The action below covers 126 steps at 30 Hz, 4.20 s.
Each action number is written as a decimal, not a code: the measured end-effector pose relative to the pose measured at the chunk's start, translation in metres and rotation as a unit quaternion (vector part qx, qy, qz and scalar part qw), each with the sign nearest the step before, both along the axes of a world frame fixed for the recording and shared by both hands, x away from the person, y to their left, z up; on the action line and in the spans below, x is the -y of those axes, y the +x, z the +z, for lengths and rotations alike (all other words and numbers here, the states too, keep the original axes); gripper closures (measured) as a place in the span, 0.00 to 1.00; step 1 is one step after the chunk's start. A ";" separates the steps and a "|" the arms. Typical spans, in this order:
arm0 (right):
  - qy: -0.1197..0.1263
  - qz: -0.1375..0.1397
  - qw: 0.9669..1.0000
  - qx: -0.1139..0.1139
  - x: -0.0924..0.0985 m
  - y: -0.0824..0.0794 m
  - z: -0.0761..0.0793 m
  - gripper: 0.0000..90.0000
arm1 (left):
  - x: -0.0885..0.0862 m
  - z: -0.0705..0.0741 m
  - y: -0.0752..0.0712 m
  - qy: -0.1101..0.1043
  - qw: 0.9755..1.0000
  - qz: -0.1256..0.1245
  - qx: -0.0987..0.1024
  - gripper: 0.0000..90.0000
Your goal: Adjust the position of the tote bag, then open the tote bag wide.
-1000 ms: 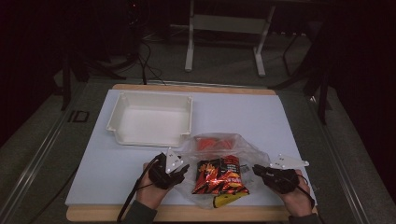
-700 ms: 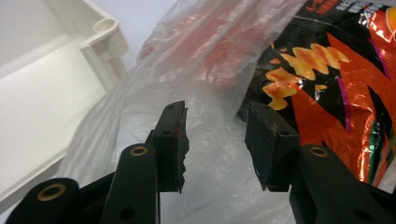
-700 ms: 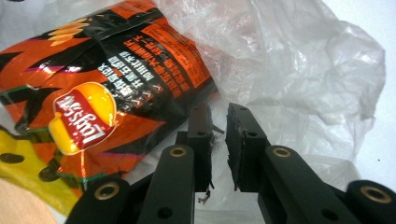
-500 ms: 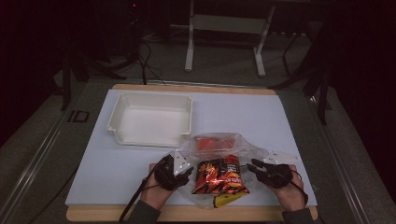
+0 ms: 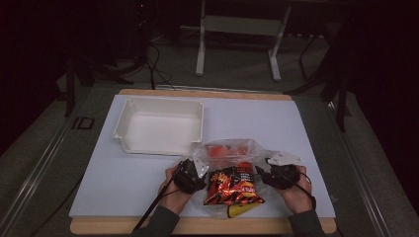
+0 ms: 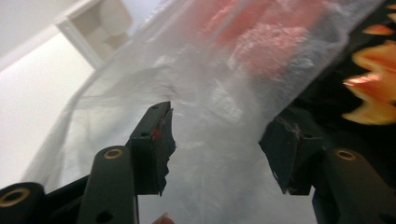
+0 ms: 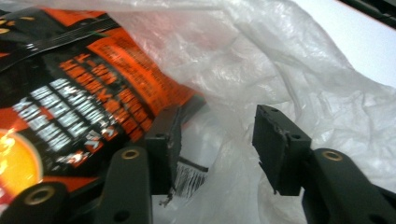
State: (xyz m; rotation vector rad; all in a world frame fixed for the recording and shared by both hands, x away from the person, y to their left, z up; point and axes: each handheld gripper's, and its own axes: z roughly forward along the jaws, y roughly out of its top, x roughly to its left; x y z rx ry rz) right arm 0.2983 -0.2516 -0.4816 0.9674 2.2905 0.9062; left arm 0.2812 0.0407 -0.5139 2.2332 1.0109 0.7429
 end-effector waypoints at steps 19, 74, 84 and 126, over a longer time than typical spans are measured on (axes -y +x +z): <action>-0.074 -0.043 0.996 0.020 -0.012 0.029 -0.019 0.62 | -0.017 0.015 0.000 -0.032 0.999 -0.002 0.043 1.00; 0.045 0.005 0.999 0.001 0.022 0.016 0.010 0.68 | -0.031 0.024 0.005 -0.082 0.996 -0.015 0.043 0.72; 0.070 0.044 0.996 0.023 0.026 0.001 0.028 0.59 | -0.038 0.036 -0.007 -0.111 0.992 -0.029 0.060 0.64; 0.072 0.109 0.991 -0.002 0.000 -0.002 0.012 0.79 | -0.030 0.034 -0.037 -0.160 0.980 -0.115 0.010 0.62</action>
